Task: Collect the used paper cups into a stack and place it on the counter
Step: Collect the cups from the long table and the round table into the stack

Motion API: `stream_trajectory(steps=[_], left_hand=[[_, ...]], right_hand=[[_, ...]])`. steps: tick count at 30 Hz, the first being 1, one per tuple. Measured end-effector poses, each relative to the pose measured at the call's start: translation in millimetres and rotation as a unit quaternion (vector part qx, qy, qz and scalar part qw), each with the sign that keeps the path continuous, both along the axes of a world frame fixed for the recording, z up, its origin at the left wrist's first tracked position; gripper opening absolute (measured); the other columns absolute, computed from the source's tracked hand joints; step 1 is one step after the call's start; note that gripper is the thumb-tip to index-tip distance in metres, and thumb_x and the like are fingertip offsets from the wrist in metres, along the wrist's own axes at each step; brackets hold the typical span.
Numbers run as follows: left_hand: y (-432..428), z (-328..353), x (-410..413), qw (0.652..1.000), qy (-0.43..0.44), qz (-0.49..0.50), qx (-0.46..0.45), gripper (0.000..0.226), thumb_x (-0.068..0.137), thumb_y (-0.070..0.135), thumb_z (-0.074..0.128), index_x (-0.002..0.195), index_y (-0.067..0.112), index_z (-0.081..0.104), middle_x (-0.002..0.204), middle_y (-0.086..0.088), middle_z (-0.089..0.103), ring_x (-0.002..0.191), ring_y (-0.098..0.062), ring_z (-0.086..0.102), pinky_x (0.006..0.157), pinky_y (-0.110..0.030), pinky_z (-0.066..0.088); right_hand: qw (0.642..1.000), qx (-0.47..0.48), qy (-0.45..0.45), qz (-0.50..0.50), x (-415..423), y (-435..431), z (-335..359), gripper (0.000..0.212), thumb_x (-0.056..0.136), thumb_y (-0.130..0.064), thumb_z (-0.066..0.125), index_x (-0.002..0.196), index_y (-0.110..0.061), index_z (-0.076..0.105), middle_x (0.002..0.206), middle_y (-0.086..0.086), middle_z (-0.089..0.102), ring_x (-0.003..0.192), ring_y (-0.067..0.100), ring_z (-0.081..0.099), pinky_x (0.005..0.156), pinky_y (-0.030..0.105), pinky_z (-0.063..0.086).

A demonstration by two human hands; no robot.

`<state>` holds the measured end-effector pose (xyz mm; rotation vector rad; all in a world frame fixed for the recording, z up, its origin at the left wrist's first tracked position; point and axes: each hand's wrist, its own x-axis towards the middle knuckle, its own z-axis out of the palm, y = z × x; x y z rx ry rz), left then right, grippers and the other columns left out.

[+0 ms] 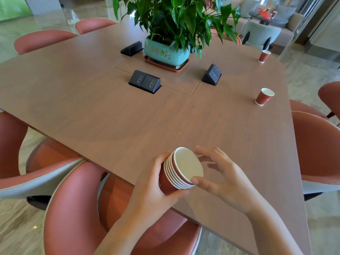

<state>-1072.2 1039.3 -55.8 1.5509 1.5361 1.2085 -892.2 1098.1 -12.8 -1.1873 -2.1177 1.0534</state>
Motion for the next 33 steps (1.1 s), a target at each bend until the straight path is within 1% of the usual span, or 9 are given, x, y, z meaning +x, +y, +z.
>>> stream_trajectory(steps=[6, 10, 13, 16, 19, 22, 26, 30, 33], left_hand=[[-2.3, 2.1, -3.5, 1.0, 0.02, -0.009, -0.001, 0.069, 0.057, 0.062, 0.071, 0.117, 0.059, 0.036, 0.121, 0.034, 0.047, 0.115, 0.005, 0.048, 0.087, -0.008, 0.041], [-2.3, -1.8, -5.8, 1.0, 0.013, -0.012, -0.001, 0.076, 0.057, 0.06, 0.073, 0.123, 0.05, 0.037, 0.121, 0.027, 0.051, 0.117, -0.003, 0.05, 0.091, -0.023, 0.047], [-2.0, -4.2, -7.6, 1.0, 0.0, -0.018, -0.012, 0.077, 0.055, 0.058, 0.075, 0.121, 0.052, 0.037, 0.122, 0.021, 0.053, 0.118, -0.009, 0.051, 0.093, -0.036, 0.049], [-2.6, -2.7, -13.5, 0.999, 0.047, -0.002, -0.001, 0.075, 0.053, 0.061, 0.072, 0.118, 0.062, 0.034, 0.118, 0.026, 0.054, 0.114, 0.001, 0.051, 0.09, -0.016, 0.046], [-4.4, 0.0, -22.1, 0.995, 0.097, 0.006, 0.016, 0.077, 0.054, 0.06, 0.074, 0.121, 0.059, 0.035, 0.115, 0.029, 0.053, 0.11, 0.007, 0.049, 0.084, -0.002, 0.037], [-7.2, -0.8, -29.3, 0.995, 0.101, 0.005, 0.023, 0.076, 0.054, 0.057, 0.075, 0.122, 0.048, 0.041, 0.115, 0.031, 0.051, 0.111, 0.009, 0.046, 0.084, 0.001, 0.034], [-7.3, -5.6, -34.4, 0.999, 0.042, -0.014, 0.007, 0.072, 0.054, 0.056, 0.078, 0.114, 0.058, 0.04, 0.113, 0.034, 0.053, 0.108, 0.008, 0.051, 0.081, -0.003, 0.04], [-6.6, -8.3, -33.1, 0.999, -0.003, -0.047, -0.012, 0.067, 0.053, 0.064, 0.074, 0.11, 0.064, 0.039, 0.115, 0.037, 0.052, 0.104, 0.011, 0.053, 0.075, -0.001, 0.041], [-5.6, -12.1, -28.6, 0.996, -0.034, -0.079, -0.029, 0.065, 0.055, 0.065, 0.075, 0.11, 0.053, 0.046, 0.113, 0.035, 0.055, 0.104, 0.012, 0.053, 0.075, 0.0, 0.039]], right_hand=[[1.0, -0.021, 0.019, 0.005, -2.8, -4.9, -0.7, 0.071, 0.058, -0.062, 0.068, 0.122, -0.038, 0.048, 0.109, -0.024, 0.056, 0.109, 0.0, 0.052, 0.091, 0.015, 0.04], [0.999, -0.037, 0.036, -0.01, -6.4, -7.3, -1.7, 0.073, 0.055, -0.061, 0.071, 0.121, -0.036, 0.051, 0.109, -0.02, 0.059, 0.107, 0.001, 0.055, 0.093, 0.021, 0.042], [0.998, -0.054, 0.036, -0.014, -10.3, -8.5, -2.3, 0.073, 0.052, -0.059, 0.072, 0.118, -0.039, 0.05, 0.111, -0.018, 0.061, 0.106, -0.002, 0.056, 0.094, 0.017, 0.041], [0.997, -0.065, 0.033, -0.018, -15.1, -8.2, -2.7, 0.068, 0.051, -0.056, 0.073, 0.114, -0.042, 0.051, 0.111, -0.02, 0.062, 0.104, -0.004, 0.057, 0.092, 0.009, 0.039], [0.996, -0.078, 0.036, -0.021, -21.2, -8.8, -4.4, 0.07, 0.05, -0.054, 0.075, 0.115, -0.041, 0.052, 0.111, -0.019, 0.063, 0.104, -0.003, 0.058, 0.094, 0.012, 0.041], [0.995, -0.08, 0.048, -0.033, -28.3, -14.8, -8.4, 0.074, 0.051, -0.055, 0.075, 0.118, -0.034, 0.054, 0.112, -0.016, 0.063, 0.105, -0.001, 0.058, 0.098, 0.023, 0.042], [0.993, -0.056, 0.075, -0.077, -39.9, -30.1, -17.7, 0.064, 0.057, -0.059, 0.071, 0.114, -0.033, 0.057, 0.111, -0.015, 0.061, 0.105, 0.007, 0.057, 0.096, 0.031, 0.044], [0.989, -0.027, 0.072, -0.129, -46.6, -47.1, -27.6, 0.056, 0.061, -0.067, 0.064, 0.111, -0.046, 0.049, 0.107, -0.028, 0.055, 0.107, 0.003, 0.054, 0.094, 0.019, 0.042], [0.984, -0.003, 0.039, -0.175, -41.1, -59.5, -31.5, 0.058, 0.064, -0.071, 0.058, 0.114, -0.044, 0.047, 0.108, -0.027, 0.054, 0.109, -0.004, 0.05, 0.091, 0.009, 0.038]])
